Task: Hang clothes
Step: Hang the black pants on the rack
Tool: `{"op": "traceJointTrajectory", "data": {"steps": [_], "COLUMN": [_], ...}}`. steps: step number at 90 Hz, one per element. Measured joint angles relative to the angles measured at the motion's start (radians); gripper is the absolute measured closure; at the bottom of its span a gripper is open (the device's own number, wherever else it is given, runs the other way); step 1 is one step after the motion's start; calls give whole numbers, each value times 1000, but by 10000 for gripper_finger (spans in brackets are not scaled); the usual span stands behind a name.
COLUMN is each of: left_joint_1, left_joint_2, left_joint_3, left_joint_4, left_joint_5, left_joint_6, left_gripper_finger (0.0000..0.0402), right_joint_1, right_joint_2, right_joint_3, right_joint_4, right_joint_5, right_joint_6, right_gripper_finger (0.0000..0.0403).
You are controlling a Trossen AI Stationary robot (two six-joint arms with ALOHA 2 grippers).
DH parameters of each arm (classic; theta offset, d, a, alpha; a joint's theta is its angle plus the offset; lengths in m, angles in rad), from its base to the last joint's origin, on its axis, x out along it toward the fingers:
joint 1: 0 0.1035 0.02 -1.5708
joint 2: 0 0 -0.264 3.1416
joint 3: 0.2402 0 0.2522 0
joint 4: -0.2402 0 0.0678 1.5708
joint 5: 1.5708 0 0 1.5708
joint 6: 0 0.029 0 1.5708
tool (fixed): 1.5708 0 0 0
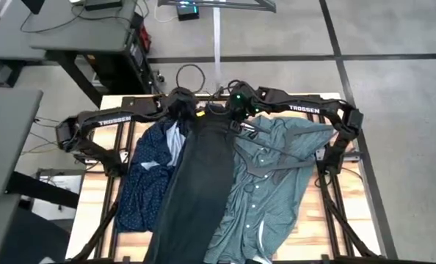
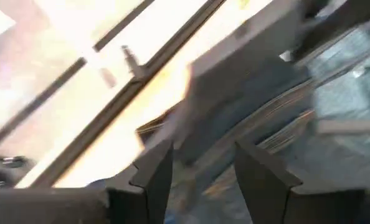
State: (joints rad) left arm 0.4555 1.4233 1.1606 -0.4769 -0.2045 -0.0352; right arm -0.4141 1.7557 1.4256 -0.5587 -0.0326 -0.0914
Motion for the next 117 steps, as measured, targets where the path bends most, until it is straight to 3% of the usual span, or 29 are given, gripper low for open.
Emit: {"op": "traceJointTrajectory", "data": {"steps": [16, 38, 67, 117], "left_joint_1": [165, 269, 265, 193], "left_joint_2": [1, 17, 161, 212], "left_joint_3": [-7, -45, -49, -46], "left_joint_4": [24, 63, 224, 319], "left_joint_5": [338, 520, 580, 612], "left_joint_6": [131, 387, 389, 372], "left_gripper_finger": [251, 251, 251, 255], "right_joint_1": [0, 0, 14, 15], "right_joint_2": [0, 0, 0, 0], "right_joint_3": [0, 0, -1, -2], "right_joint_4": [1, 2, 9, 16], "right_joint_5": [2, 5, 11, 4], "right_joint_6": [1, 5, 4, -11], "right_gripper_finger": [364, 364, 364, 364]}}
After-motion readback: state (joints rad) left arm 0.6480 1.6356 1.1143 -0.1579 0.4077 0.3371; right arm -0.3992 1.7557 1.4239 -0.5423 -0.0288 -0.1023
